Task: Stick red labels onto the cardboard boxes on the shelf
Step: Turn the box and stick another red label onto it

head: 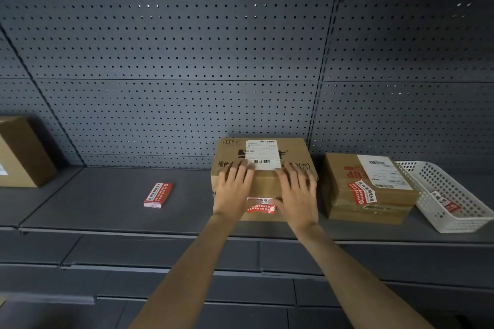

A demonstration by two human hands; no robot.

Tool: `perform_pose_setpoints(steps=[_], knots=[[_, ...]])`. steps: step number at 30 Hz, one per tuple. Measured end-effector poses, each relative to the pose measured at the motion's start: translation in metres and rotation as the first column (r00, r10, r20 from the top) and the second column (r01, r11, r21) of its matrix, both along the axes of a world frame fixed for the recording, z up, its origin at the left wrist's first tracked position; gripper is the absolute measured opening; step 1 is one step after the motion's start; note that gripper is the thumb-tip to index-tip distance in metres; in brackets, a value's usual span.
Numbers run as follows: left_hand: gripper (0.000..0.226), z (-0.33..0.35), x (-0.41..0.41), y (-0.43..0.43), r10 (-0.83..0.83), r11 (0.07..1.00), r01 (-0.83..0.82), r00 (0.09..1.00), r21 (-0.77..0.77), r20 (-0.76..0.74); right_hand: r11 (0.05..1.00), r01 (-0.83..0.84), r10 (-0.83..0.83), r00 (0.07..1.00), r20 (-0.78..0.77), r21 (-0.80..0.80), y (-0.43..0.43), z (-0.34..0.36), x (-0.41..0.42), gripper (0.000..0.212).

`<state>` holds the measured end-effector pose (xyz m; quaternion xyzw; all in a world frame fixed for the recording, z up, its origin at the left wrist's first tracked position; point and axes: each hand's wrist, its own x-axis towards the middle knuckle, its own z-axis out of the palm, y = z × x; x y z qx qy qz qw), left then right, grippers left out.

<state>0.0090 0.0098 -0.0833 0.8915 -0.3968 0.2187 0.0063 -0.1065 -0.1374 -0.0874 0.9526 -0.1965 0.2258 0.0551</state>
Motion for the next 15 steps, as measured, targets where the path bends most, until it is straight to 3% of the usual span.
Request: perform_pose_setpoints(steps=[8,15], knots=[[0.112,0.007,0.024,0.020,-0.151,0.986,0.148,0.988,0.078,0.040,0.995,-0.101,0.100,0.994,-0.047,-0.026,-0.021,0.001,-0.009,0.109],[0.111,0.003,0.007,0.012,-0.059,0.998,0.059,0.998,-0.005,0.009,0.999,0.046,-0.046,0.999,0.011,-0.019,0.005,-0.002,0.004,0.103]])
